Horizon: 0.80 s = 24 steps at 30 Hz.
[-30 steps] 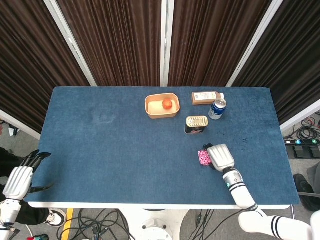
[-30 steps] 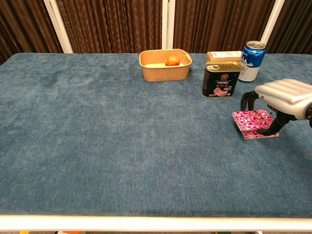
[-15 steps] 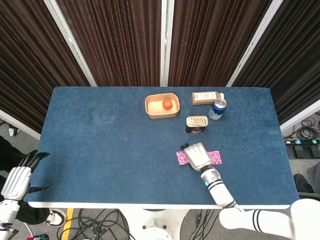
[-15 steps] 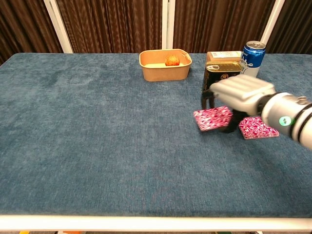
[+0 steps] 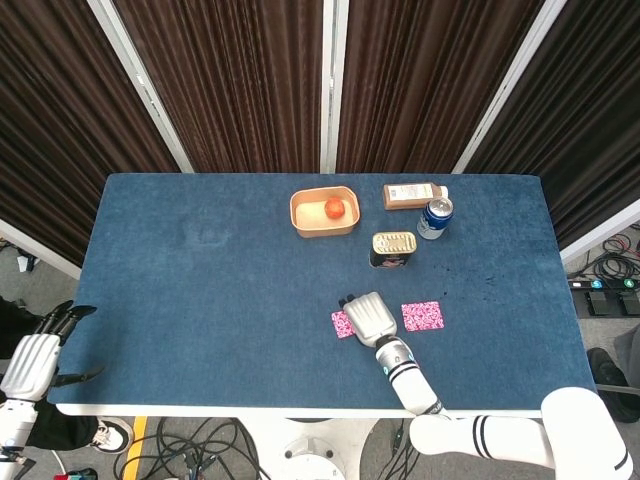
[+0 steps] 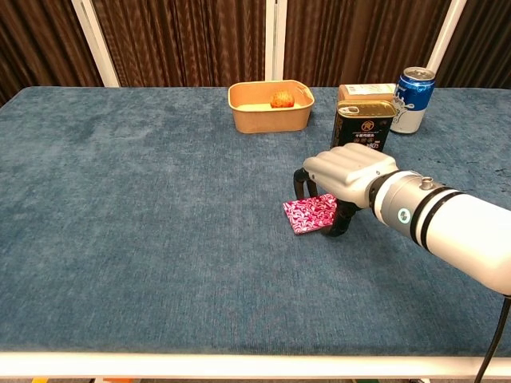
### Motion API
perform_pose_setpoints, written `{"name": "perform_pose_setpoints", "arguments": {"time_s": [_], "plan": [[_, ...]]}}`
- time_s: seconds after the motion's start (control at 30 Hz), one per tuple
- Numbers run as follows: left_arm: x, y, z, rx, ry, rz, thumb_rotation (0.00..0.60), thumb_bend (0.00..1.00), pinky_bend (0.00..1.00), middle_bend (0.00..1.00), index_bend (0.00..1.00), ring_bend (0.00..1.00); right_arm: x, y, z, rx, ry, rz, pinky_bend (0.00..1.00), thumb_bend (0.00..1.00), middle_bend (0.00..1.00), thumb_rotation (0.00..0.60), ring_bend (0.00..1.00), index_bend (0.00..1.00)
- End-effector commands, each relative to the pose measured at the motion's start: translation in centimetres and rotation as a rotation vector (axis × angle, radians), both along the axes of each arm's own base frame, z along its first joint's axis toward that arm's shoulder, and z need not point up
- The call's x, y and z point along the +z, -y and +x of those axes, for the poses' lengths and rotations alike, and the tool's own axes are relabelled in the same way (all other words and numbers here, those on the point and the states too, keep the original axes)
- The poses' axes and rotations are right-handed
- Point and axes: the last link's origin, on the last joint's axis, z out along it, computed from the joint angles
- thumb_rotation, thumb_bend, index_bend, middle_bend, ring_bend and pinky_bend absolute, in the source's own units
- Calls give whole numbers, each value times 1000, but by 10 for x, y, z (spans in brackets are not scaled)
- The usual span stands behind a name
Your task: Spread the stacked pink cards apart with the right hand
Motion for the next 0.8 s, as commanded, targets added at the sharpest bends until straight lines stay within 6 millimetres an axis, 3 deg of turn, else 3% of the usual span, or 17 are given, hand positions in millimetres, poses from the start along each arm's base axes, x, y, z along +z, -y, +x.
{"name": "perform_pose_setpoints", "arguments": {"time_s": [0.03, 0.23, 0.43, 0.63, 0.8], "plan": [[0, 0, 0, -2, -1, -1, 600, 0, 159, 161, 182, 65, 0, -1, 0, -8, 3, 18, 927, 168, 299, 600, 859, 341], [-1, 0, 1, -5, -2, -2, 600, 0, 159, 161, 182, 65, 5, -1, 3, 0, 15, 34, 923, 125, 202, 600, 849, 155], [-1, 0, 2, -7, -3, -1, 600, 0, 158, 161, 182, 65, 21, 0, 4, 19, 16, -3, 922, 123, 198, 600, 848, 148], [-1, -1, 3, -8, -3, -6, 600, 0, 159, 161, 182, 65, 59, 5, -27, -12, -39, -81, 922, 123, 211, 600, 848, 150], [-4, -1, 3, -9, -8, -18, 600, 0, 158, 161, 182, 65, 77, 3, -58, -66, -70, -83, 922, 122, 216, 600, 848, 199]]}}
